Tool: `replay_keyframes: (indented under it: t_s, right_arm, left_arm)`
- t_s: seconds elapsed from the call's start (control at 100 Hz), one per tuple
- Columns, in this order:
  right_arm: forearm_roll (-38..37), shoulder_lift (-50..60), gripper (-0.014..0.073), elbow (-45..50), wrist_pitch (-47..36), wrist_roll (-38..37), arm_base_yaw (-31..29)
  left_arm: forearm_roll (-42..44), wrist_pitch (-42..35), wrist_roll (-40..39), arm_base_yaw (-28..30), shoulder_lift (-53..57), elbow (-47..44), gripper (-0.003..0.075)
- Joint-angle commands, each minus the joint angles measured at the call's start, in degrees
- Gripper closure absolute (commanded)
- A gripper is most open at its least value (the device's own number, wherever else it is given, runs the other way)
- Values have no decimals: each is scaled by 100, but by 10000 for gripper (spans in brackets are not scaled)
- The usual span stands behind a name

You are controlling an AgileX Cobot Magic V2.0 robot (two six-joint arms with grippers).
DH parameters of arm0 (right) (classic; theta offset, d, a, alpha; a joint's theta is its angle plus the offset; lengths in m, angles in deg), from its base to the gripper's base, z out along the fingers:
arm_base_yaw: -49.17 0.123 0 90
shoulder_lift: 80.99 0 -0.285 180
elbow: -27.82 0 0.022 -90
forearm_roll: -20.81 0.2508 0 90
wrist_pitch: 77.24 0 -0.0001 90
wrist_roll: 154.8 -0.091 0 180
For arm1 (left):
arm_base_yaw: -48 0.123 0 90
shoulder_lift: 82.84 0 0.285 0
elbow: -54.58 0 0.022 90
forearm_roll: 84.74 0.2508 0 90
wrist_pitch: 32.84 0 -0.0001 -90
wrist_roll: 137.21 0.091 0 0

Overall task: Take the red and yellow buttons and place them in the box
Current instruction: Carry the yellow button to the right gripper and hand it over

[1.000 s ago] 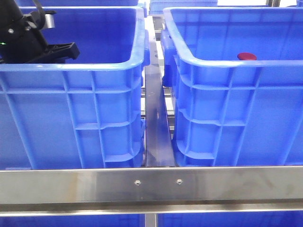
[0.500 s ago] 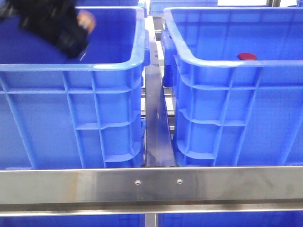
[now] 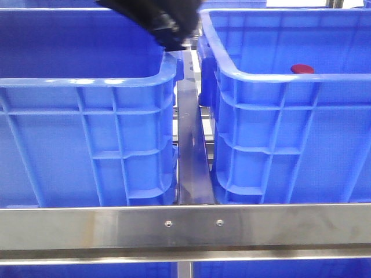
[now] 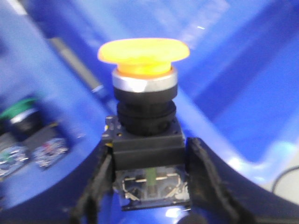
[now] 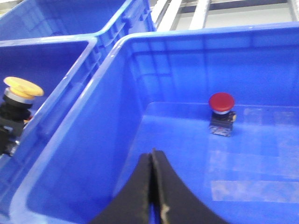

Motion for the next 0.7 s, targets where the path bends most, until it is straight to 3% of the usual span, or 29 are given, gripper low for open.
replay_keyframes:
  t_s: [0.0,0.09,0.24,0.31,0.51,0.69]
  right_arm:
    - [62,10,638,-160,196,40,-20]
    - [62,10,512,-167,452,40,-20]
    - [286,-57,81,-369,950,-165,-20]
    - [429,-238,-37,-608,1259,-549,-20]
    - [435,-1340,-20,-1578,2834,-2049,-20]
    - [488,-2562,6,-2493,3771,-2152,-2]
  left_arm:
    - [-148,-254,2,-160,260,174,740]
    - [-148,-176,2,-258,260,174,740]
    - [-160,-123,2,-258,260,174,740]
    - [-160,-123,2,-258,260,174,740]
    - [-160,-114,2,-258,260,174,740]
    - [-160,-101,2,-258,260,174,740]
